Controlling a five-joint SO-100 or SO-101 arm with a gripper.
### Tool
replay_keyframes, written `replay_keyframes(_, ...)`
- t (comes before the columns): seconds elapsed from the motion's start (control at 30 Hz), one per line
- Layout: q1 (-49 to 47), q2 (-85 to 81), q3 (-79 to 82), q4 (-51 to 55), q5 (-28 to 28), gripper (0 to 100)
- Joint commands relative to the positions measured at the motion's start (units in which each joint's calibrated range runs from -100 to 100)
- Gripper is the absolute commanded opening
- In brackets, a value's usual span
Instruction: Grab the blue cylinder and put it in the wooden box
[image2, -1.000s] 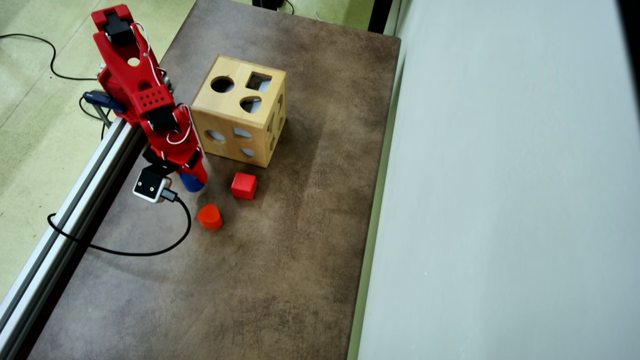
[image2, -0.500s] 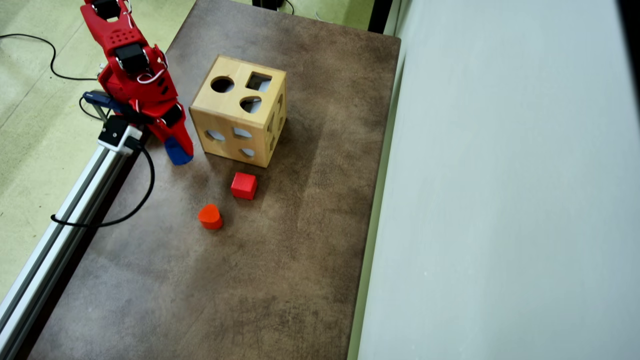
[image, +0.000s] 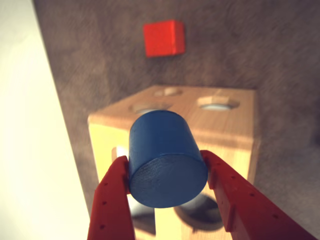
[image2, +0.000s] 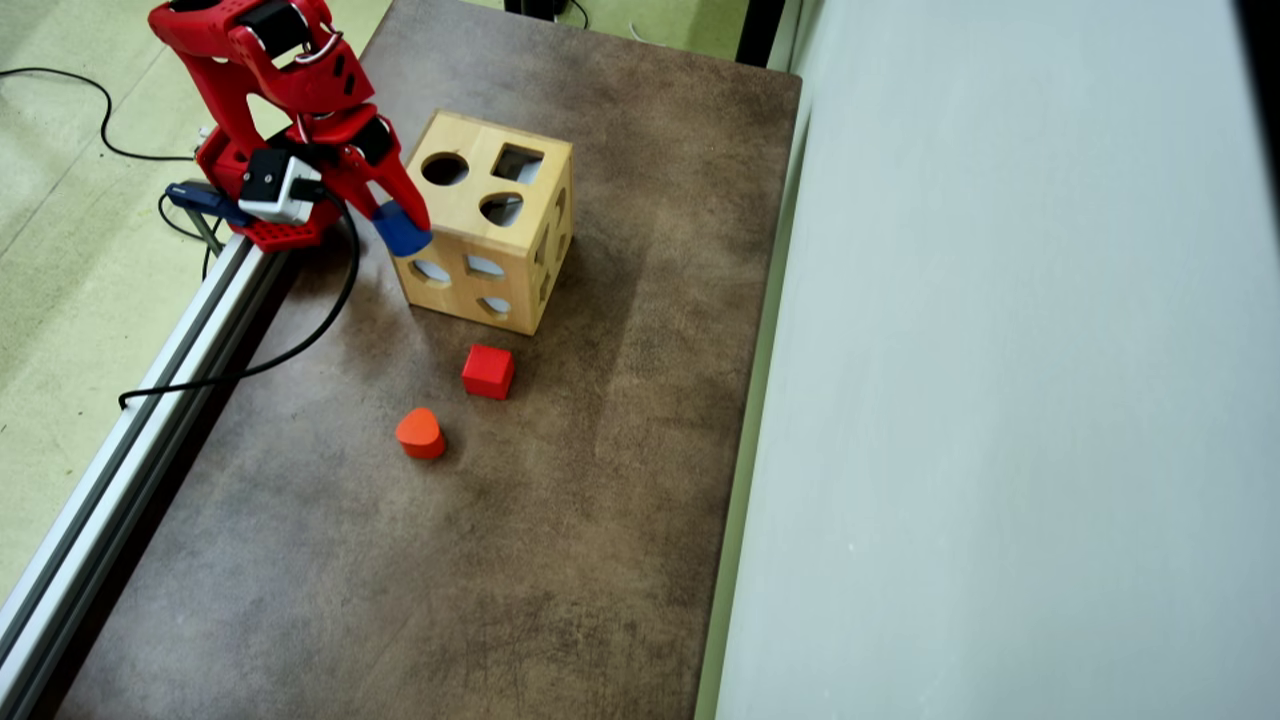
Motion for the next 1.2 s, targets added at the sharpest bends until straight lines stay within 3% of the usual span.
replay_keyframes(0.0,-5.11,-2.52,-2.12,0.31,-1.47,1)
replay_keyframes(0.5,-15.96,-1.67,-2.12,5.54,-3.17,1)
replay_keyframes(1.17,-18.78,-1.58,-1.32,6.18,-3.17,1)
